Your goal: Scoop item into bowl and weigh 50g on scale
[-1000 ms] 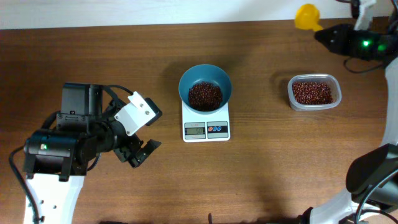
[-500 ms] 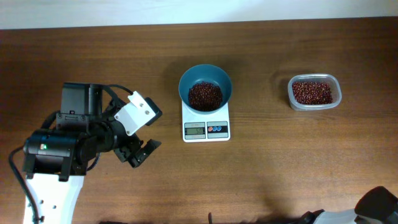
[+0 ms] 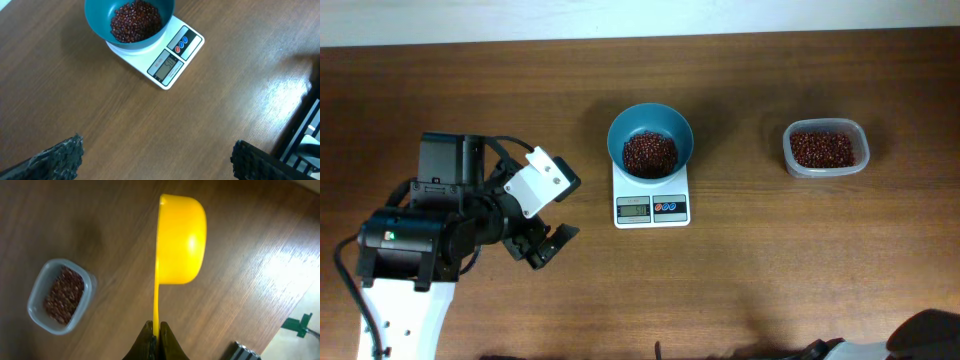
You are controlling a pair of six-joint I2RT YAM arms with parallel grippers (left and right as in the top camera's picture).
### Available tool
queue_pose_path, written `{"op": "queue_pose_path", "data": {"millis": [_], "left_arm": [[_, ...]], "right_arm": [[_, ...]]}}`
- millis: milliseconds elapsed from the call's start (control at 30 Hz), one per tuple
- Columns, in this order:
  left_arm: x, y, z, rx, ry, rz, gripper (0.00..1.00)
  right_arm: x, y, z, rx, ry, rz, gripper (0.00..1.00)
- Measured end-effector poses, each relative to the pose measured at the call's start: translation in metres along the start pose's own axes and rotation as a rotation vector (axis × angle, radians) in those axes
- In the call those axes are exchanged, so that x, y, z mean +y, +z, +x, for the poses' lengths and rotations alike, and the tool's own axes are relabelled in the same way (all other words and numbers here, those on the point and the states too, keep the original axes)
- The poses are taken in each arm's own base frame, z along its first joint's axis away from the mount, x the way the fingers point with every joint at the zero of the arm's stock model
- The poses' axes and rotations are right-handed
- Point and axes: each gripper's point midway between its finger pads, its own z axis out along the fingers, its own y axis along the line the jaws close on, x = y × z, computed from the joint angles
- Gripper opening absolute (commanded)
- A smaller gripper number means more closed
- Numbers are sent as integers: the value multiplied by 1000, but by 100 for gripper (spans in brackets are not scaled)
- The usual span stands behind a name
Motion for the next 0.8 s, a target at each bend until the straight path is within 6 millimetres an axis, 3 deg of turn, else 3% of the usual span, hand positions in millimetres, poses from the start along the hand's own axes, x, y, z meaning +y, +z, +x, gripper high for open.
{"op": "queue_pose_path", "data": {"millis": [67, 133, 267, 433, 533, 733, 800], "left_arm": [[0, 0, 0, 0, 0, 0, 99], [0, 0, 0, -1, 0, -1, 99], [0, 0, 0, -1, 0, 0, 99], [0, 0, -1, -2, 1, -1, 99], [0, 0, -1, -2, 1, -1, 99], [0, 0, -1, -2, 1, -1, 99], [0, 0, -1, -2, 1, -1, 99]], "right_arm": [[3, 0, 12, -16, -23, -34, 4], [9, -8, 47, -11, -56, -110, 4], [16, -22, 96, -74, -99, -212, 4], [43, -28, 153, -233, -178, -474, 4], [49, 5, 192, -162, -176, -571, 4], [58, 81, 231, -38, -154, -730, 4], [54, 109, 253, 13, -132, -744, 4]]}}
